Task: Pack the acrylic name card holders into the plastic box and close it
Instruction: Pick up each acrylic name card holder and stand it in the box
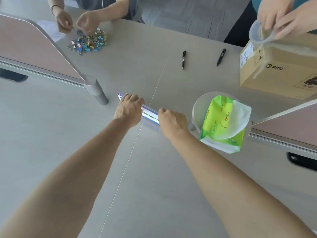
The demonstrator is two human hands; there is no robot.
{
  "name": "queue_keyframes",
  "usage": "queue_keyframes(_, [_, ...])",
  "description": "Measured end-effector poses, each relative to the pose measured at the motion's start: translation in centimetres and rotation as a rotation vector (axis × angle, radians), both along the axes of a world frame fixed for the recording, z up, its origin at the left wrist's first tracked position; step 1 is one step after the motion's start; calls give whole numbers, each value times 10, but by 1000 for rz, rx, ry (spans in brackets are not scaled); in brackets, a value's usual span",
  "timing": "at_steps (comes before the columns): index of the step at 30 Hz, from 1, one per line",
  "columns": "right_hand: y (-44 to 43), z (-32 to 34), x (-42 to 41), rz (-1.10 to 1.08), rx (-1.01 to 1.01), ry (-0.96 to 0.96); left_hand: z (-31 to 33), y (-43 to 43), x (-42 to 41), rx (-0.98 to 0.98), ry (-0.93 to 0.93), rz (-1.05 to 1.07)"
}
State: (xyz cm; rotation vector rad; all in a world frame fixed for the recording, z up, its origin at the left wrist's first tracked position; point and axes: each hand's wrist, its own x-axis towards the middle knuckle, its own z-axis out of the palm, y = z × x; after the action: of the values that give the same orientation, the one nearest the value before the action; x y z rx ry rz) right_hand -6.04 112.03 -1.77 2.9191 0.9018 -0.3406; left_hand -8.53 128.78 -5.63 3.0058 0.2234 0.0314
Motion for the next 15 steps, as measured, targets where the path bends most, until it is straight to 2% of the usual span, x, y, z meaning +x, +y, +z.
queue_keyframes(7, [-8, -8, -13, -4, -6, 12, 1, -12, -6, 162, 113, 52])
queue_keyframes(13, [-16, -7, -40, 3, -27, 37, 10, -18, -56, 116, 333, -6])
queue_keyframes(15, [-21, 3, -54, 32, -43, 65, 18, -25, -77, 109, 348, 1])
